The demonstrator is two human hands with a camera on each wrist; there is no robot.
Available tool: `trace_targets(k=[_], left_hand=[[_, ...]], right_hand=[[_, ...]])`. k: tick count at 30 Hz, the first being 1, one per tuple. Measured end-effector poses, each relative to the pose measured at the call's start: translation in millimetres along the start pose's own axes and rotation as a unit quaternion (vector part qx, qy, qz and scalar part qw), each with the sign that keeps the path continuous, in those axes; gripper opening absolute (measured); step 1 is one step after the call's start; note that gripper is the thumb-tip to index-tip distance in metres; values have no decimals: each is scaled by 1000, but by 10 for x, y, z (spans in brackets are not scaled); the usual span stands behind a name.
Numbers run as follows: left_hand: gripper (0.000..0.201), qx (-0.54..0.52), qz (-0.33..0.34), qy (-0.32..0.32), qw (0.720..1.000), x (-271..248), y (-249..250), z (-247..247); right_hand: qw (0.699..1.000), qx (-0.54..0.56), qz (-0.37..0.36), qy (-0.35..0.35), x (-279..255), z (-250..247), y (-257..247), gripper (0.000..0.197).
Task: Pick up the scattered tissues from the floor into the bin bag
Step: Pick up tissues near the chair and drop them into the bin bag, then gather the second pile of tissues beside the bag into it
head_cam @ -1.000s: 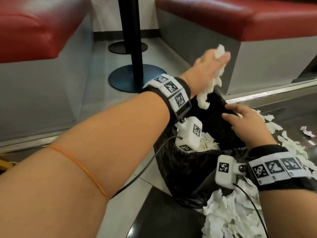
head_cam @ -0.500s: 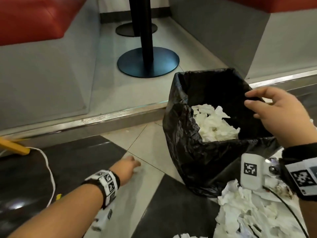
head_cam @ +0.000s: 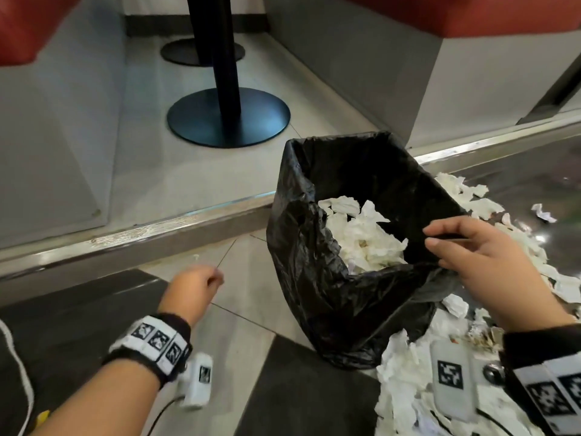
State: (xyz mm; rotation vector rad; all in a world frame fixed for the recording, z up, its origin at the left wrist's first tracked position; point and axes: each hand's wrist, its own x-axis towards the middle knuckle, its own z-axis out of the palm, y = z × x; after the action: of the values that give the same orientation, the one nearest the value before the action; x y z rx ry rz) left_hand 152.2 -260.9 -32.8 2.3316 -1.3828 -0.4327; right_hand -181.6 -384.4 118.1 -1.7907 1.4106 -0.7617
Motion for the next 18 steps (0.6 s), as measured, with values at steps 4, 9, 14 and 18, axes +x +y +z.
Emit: trace_targets(k=[4, 9, 14, 18], left_hand=[[15, -70, 171, 199, 962, 457, 1206, -939], [34, 115, 285, -13, 951, 838, 2300, -1009], [32, 122, 297, -68, 945, 747, 2251, -768], [21, 80, 273, -27, 958, 437, 2097, -714]], right_hand=[[1000, 10, 28, -3, -49, 13, 128, 11], [1000, 5, 3, 20, -76, -17, 141, 12], [999, 31, -27, -32, -60, -143, 109, 14], [969, 19, -23, -244, -18, -196, 62, 9]])
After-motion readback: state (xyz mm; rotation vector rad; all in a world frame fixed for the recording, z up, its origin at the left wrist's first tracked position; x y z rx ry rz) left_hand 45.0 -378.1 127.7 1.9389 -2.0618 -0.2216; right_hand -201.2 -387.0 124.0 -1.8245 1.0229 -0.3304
